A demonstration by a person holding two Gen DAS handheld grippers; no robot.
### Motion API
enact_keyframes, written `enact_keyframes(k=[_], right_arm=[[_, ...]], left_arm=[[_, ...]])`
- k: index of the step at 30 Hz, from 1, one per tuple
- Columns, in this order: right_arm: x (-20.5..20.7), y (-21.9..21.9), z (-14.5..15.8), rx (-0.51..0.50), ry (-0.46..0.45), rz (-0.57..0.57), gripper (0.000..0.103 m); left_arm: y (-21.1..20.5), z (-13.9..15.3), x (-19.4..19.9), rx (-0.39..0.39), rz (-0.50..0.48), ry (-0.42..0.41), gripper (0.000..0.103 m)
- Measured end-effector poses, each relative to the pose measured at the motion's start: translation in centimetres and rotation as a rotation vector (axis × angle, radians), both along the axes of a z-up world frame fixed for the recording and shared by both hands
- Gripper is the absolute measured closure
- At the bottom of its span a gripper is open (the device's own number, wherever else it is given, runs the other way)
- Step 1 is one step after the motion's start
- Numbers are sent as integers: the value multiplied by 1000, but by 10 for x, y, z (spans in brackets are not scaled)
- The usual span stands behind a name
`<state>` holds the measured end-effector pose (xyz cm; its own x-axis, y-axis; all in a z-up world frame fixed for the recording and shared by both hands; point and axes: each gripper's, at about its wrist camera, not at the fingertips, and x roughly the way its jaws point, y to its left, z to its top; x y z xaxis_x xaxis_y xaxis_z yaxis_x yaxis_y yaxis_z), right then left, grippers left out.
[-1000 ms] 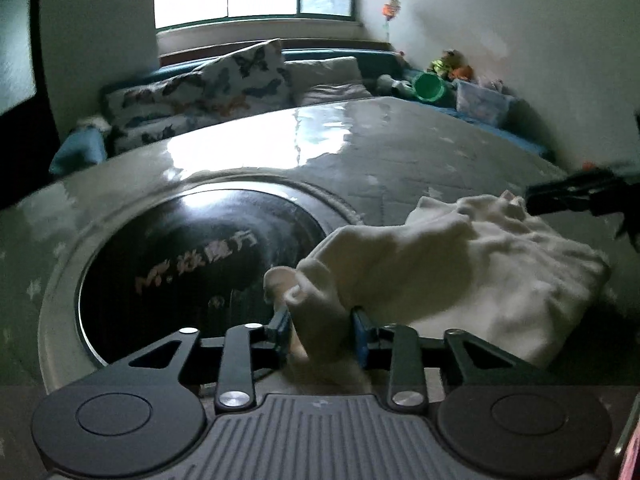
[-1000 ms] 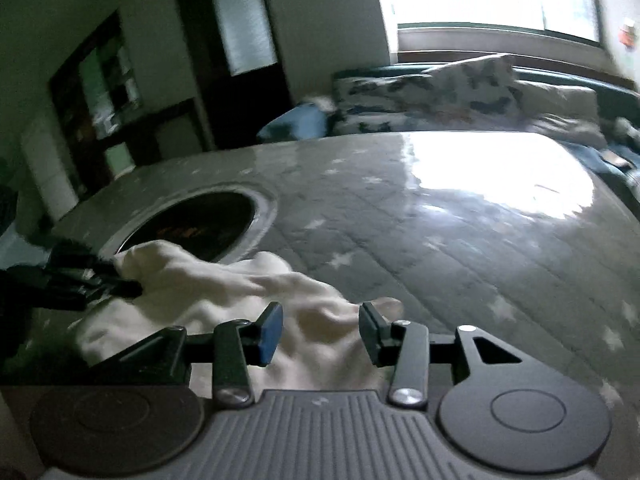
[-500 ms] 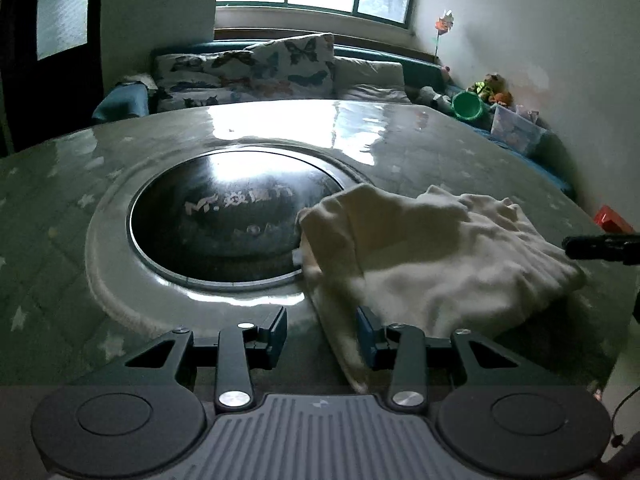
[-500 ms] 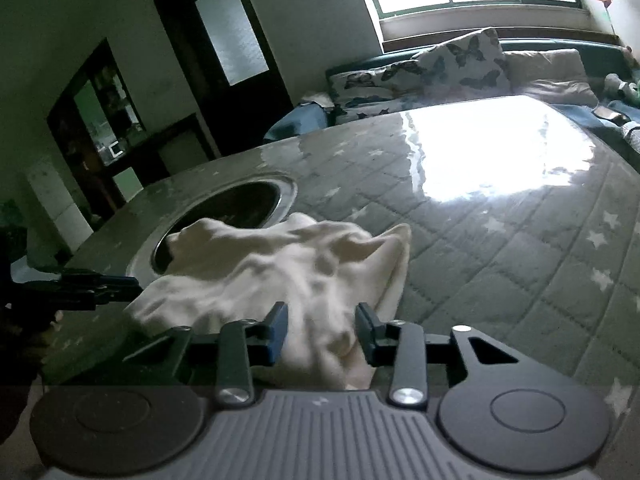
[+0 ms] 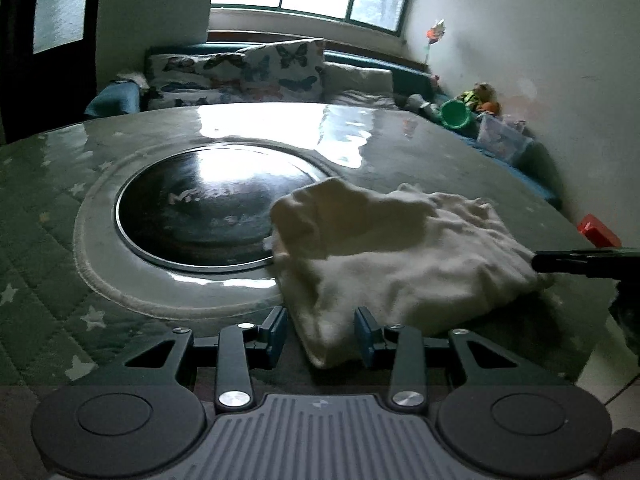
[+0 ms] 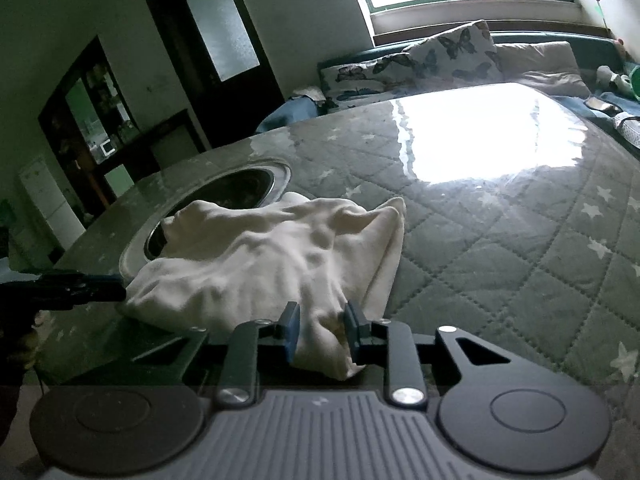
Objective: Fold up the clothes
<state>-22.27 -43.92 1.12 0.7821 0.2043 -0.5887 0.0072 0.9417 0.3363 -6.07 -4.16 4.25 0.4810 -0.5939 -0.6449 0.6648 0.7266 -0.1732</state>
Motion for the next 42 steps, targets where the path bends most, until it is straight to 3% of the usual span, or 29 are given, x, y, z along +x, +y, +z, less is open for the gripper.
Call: enact_keyframes(k=[7, 12, 14, 18, 23, 30, 36, 42], right_arm=[[6, 1, -4, 6, 3, 1, 79], [6, 0, -7, 16, 7, 0, 80], [5, 0, -8, 16, 4, -2, 90], [2, 2, -3, 23, -24, -7, 94], [-19, 7, 20, 34, -83, 4, 94], [-24, 7, 1, 9, 29, 20, 89], [-24, 5, 41, -93, -72, 13, 88], [13, 18, 32, -120, -90, 50, 88]], left_arm=[[-11, -4, 5, -9, -8, 6, 66], [-17, -9, 6, -23, -29, 8, 87], [-18, -8, 3, -27, -36, -8, 92], [-12, 3, -3, -73, -14, -27, 96], [4, 24, -16, -134, -27, -14, 96], [3, -6, -16, 5, -57, 55, 92], [2, 20, -14, 21, -99, -38, 82], [-31, 36, -4, -14, -138, -94, 82]])
